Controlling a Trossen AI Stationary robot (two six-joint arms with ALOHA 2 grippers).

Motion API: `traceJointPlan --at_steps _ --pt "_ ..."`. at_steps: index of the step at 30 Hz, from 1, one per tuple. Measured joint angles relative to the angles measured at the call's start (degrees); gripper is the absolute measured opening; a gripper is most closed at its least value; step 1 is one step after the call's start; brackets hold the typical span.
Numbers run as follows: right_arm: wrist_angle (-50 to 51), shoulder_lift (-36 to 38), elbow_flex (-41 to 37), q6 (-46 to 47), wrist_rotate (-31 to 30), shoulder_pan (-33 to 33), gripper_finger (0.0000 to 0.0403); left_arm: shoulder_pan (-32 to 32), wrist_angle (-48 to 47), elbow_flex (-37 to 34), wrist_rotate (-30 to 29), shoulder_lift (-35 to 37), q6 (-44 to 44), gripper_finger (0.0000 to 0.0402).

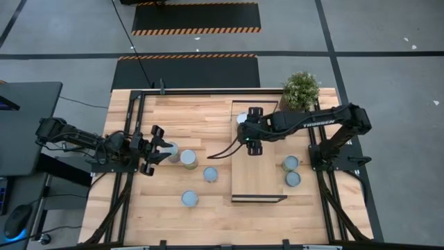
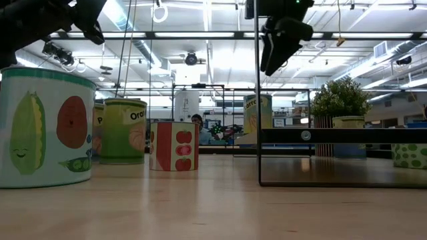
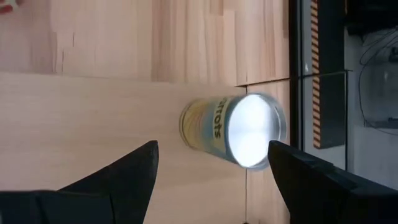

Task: Pick and place cans onto a shelf
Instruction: Adjust the canned mixed fruits

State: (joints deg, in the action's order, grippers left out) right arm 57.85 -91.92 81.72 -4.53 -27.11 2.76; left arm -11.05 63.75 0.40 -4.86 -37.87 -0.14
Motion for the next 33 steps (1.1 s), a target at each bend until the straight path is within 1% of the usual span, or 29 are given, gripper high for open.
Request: traceJointPlan --at_steps 5,10,13,18,24,33 --pt "0.6 0.0 2.7 -0.5 0.3 0.2 0.0309 0.0 -0.2 0.0 0.0 0.0 0.0 0.0142" --pt "-0.2 0.0 6.3 -1.8 5.2 0.8 0.0309 0.0 -0.2 0.0 0.0 0.0 0.0 0.0142" --pt "-3.4 0.0 6.8 -2.6 7.9 1.3 0.0309 0.0 -0.2 0.0 0.0 0.0 0.0 0.0142" --pt "-6.4 0.1 5.9 -2.3 8.8 2.1 0.0311 0.0 -3.2 0.0 0.0 0.0 -0.2 0.0142" --pt "-5.2 0.1 7.0 -0.4 7.4 4.7 0.0327 0.0 -4.0 0.0 0.0 0.0 0.0 0.0142" --pt "-3.8 0.0 7.0 -0.1 6.9 5.5 0.0355 0.0 -3.4 0.0 0.0 0.0 0.9 0.0142"
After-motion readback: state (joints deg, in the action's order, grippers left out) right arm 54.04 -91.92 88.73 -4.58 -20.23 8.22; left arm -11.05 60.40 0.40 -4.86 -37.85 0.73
